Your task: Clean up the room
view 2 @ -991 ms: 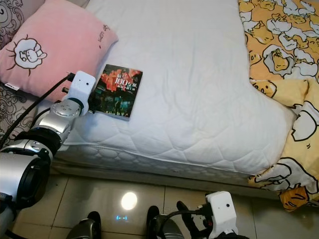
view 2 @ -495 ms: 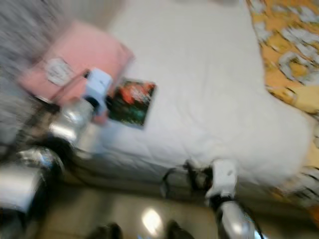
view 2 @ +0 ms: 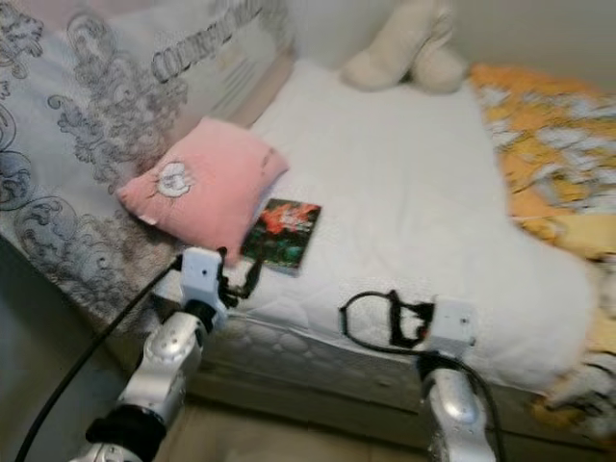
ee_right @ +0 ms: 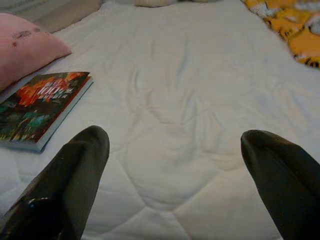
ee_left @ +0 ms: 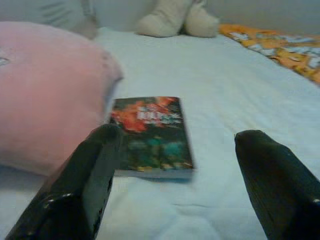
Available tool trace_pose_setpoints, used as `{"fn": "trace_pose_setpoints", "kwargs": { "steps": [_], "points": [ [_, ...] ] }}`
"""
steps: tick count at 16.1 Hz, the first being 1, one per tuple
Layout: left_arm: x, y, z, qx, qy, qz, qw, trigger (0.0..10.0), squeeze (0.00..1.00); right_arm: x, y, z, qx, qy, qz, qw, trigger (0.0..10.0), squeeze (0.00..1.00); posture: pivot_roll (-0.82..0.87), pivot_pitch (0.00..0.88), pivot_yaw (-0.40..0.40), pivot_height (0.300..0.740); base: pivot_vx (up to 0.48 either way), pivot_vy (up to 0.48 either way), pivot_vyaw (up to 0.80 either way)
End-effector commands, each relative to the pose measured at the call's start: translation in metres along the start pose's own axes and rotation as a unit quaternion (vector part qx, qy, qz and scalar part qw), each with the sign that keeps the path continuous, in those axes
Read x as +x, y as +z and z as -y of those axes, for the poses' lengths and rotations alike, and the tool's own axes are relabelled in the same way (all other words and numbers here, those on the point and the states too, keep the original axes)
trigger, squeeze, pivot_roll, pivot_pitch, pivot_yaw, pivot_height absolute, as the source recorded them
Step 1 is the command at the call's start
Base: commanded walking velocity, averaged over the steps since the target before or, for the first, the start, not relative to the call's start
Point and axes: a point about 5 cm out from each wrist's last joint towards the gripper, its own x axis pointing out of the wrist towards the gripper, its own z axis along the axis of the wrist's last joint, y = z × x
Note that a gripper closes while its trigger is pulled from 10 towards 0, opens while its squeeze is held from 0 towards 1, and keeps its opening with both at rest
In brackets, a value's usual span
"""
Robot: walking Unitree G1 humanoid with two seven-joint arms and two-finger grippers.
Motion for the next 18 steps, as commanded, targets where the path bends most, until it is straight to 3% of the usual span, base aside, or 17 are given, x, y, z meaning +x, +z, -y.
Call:
{"fn": "trace_pose_setpoints", "kwargs": {
  "steps": [1,3,4,6,8,9,11,13,15,18],
  "points": [
    [0.001,-0.003,-0.004,0.001,0.012,-0.009,1.000,10.0,0.00,0.003,0.001,-0.003,-0.013,0.009,0.003,1.000,10.0,0.00,0.09,0.000,0.003,0.740,0.000,-0.458,0.00],
    [0.001,-0.004,-0.010,0.000,0.027,-0.014,1.000,10.0,0.00,0.002,0.000,-0.005,-0.015,0.013,0.006,1.000,10.0,0.00,0.08,0.000,0.005,0.740,0.000,-0.458,0.00],
    [-0.004,-0.007,-0.018,-0.007,0.052,-0.023,0.998,10.0,0.00,0.003,0.000,-0.007,-0.008,0.016,0.021,1.000,10.0,1.00,0.07,0.000,0.014,0.740,0.000,-0.450,0.00],
    [-0.005,-0.006,-0.020,-0.008,0.073,-0.025,0.997,10.0,0.00,0.004,-0.002,-0.006,-0.012,0.018,0.032,0.999,10.0,1.00,0.08,0.000,0.020,0.740,0.000,-0.450,0.00],
    [0.000,-0.003,-0.018,0.010,0.054,-0.019,0.998,10.0,0.00,0.007,-0.008,-0.007,-0.040,0.024,0.020,0.999,10.0,1.00,0.09,0.000,0.023,0.740,0.000,-0.450,0.00],
    [0.002,-0.001,-0.018,0.015,0.049,-0.017,0.999,10.0,0.00,0.008,-0.010,-0.008,-0.046,0.024,0.011,0.999,10.0,0.00,0.10,0.000,0.023,0.740,0.000,-0.450,0.00],
    [0.004,0.003,-0.019,0.027,0.039,-0.013,0.999,10.0,0.00,0.013,-0.012,-0.014,-0.053,0.033,0.010,0.998,10.0,0.00,0.11,0.000,0.018,0.740,0.000,-0.450,-0.67],
    [0.004,-0.001,-0.019,0.007,0.035,-0.025,0.999,10.0,0.00,0.014,-0.014,-0.017,-0.049,0.044,0.006,0.998,10.0,0.00,0.10,0.000,0.012,0.740,0.000,-0.448,-0.66],
    [0.005,-0.014,-0.019,0.008,0.043,-0.082,0.996,10.0,0.00,0.016,-0.016,-0.018,-0.043,0.045,0.006,0.998,10.0,0.00,0.09,0.000,0.016,0.740,0.191,0.000,-0.69],
    [0.006,-0.012,-0.019,0.024,0.036,-0.070,0.997,10.0,0.00,0.019,-0.016,-0.016,-0.031,0.037,0.011,0.999,10.0,0.00,0.09,0.000,0.019,0.740,0.000,0.000,-0.71]
  ]
}}
